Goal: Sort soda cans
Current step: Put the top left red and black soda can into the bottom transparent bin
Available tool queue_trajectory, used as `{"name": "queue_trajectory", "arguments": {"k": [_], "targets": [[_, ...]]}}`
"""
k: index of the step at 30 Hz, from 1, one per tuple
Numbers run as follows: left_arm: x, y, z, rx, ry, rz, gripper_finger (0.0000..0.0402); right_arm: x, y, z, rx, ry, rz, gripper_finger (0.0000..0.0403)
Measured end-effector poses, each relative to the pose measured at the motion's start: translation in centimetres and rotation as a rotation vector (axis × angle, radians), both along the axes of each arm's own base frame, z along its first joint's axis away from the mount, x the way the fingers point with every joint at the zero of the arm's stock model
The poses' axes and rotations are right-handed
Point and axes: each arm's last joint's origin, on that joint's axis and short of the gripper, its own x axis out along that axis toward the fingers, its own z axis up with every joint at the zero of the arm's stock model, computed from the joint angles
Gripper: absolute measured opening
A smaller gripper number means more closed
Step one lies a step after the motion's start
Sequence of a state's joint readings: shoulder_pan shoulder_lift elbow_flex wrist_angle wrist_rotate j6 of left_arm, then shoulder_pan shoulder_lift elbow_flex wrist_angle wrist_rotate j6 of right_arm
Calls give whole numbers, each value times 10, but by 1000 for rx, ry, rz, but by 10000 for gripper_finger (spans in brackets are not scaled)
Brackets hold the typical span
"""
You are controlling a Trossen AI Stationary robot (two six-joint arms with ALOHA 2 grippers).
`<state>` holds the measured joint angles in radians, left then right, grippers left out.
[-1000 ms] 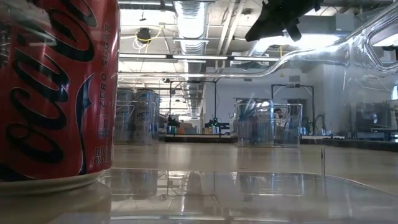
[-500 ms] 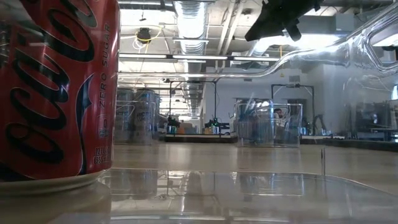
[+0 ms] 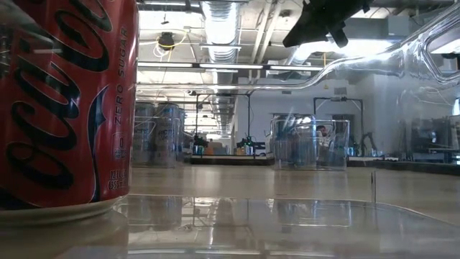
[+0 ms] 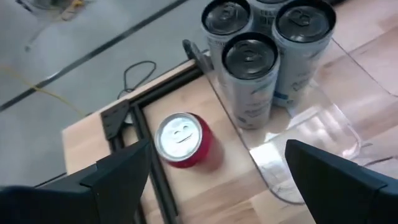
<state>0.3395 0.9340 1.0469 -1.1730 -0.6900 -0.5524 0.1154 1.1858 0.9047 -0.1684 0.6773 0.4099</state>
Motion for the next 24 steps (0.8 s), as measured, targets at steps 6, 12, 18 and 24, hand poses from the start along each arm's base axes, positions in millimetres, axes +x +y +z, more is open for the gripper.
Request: {"name": "queue_trajectory", "arguments": {"k": [6,12,18,24], "targets": [[-8,24,-19,-32,73,74,364,0,0,0,0,1,0,32],[-19,47,-44,-137,86,76,364,0,0,0,-3,3,-1,32],[-21,67,-63,-155,-1,8,364,0,0,0,-3,3,-1,32],[-27,78,-68,-164,7,31,364,0,-1,0,-4,3,-7,32]]}}
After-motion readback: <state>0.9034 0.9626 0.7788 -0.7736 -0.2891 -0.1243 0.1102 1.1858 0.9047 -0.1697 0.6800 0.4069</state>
